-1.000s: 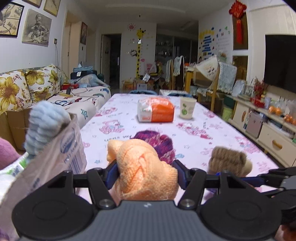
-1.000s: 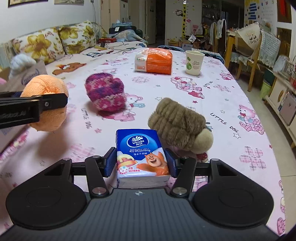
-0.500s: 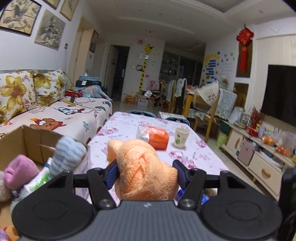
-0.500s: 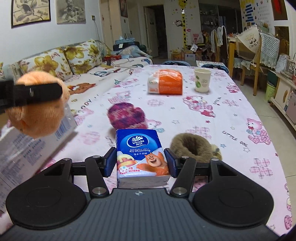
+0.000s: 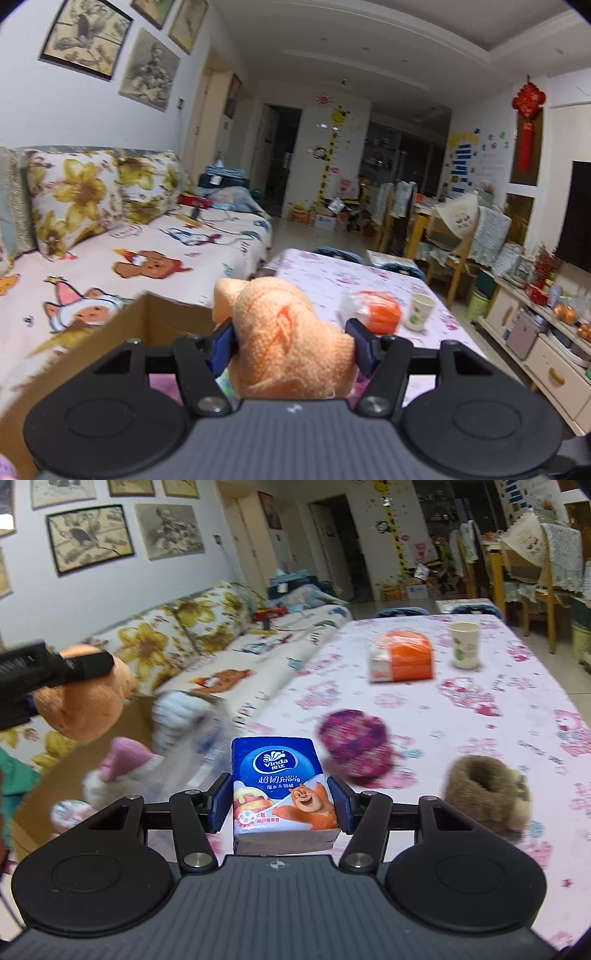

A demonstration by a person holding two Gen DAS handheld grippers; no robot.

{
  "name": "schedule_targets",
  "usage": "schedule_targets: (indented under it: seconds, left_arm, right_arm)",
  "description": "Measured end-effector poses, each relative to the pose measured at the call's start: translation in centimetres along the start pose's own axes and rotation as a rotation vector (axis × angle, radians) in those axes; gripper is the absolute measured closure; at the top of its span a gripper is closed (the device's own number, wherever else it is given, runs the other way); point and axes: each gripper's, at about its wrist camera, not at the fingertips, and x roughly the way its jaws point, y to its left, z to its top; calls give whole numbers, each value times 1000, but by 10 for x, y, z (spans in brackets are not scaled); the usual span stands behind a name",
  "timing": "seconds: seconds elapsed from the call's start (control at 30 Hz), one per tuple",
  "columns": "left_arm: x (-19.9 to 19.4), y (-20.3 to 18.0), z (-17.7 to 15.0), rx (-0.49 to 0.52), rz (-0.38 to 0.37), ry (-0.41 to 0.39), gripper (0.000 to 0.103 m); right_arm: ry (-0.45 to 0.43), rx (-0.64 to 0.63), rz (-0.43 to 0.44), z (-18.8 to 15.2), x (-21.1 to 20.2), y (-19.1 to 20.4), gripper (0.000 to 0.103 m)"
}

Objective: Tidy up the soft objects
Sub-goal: 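Carry the orange towel and blue tissue pack into the cardboard box and open both grippers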

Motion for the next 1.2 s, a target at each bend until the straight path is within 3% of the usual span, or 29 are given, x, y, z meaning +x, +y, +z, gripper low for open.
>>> schedule_targets:
  seconds: [0.37, 0.67, 0.7, 0.8, 0.9, 1.07, 1.2]
  left_arm:
    - [-8, 69, -2, -75, 97, 21, 40]
    - [-9, 102, -8, -129, 120, 55, 38]
    - [-8, 103, -9, -126, 123, 60, 38]
    - [-6, 105, -11, -119, 128, 72, 27]
    - [-9, 106, -11, -114, 124, 57, 16]
    - [-13, 100, -8, -115, 99, 18, 10]
    - [-10, 91, -8, -98, 98, 14, 10]
  right_arm:
    - [-2, -107, 180, 6, 17, 94, 33]
    - [53, -274, 212, -4, 38, 142, 32]
    - [75, -289, 220, -6, 39, 144, 30]
    - [105, -325, 221, -8, 41, 143, 5]
    - [86, -347, 214, -8, 34, 141, 4]
    - [23, -327, 195, -4, 12, 129, 3]
    - [-44, -347, 111, -2, -1, 115, 2]
